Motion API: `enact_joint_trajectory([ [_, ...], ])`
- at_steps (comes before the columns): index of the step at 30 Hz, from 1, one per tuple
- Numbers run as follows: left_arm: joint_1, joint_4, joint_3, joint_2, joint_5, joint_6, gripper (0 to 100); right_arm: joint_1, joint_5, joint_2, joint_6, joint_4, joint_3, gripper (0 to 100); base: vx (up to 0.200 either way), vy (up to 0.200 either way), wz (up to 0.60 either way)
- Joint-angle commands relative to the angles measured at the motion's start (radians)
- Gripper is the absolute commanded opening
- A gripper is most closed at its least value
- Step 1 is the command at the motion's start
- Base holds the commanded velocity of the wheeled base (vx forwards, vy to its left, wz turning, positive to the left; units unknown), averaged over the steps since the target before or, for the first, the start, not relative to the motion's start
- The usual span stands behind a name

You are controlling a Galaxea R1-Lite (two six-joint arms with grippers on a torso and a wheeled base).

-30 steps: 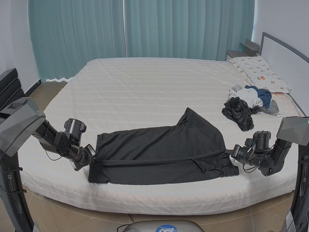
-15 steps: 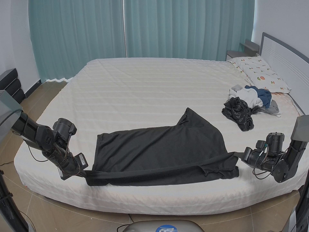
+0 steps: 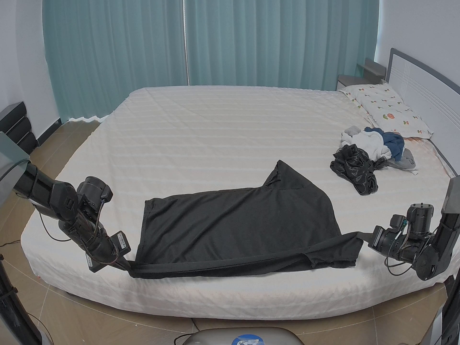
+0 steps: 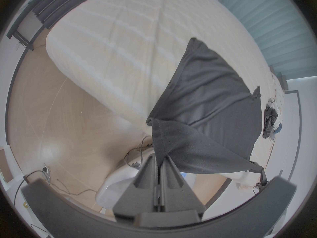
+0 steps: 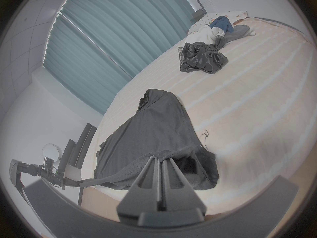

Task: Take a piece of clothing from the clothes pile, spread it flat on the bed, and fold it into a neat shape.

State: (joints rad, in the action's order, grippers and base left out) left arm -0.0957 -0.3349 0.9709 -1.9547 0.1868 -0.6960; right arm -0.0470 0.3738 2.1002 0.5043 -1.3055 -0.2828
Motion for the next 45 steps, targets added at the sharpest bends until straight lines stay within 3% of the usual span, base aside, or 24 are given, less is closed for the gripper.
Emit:
enact_joint_trajectory([
  [1, 0.005, -0.006, 0.048, -0.036, 0.000, -0.007, 0, 0.004, -0.001, 0.035, 0.000, -0.006, -0.015, 0, 0.000, 0.000, 0.00],
  [18, 0.027, -0.009, 0.279, -0.188, -0.010, -0.096, 0, 0.029, -0.009, 0.188, -0.001, -0.001, -0.233, 0, 0.000, 0.000, 0.00],
  [34, 0.070, -0.064, 0.276, -0.135, -0.009, -0.096, 0, 0.049, -0.009, 0.123, 0.002, -0.052, -0.176, 0, 0.000, 0.000, 0.00],
  [45, 0.056, -0.065, 0.374, -0.262, -0.012, -0.097, 0, 0.052, -0.010, 0.211, 0.000, -0.040, -0.257, 0, 0.000, 0.000, 0.00],
])
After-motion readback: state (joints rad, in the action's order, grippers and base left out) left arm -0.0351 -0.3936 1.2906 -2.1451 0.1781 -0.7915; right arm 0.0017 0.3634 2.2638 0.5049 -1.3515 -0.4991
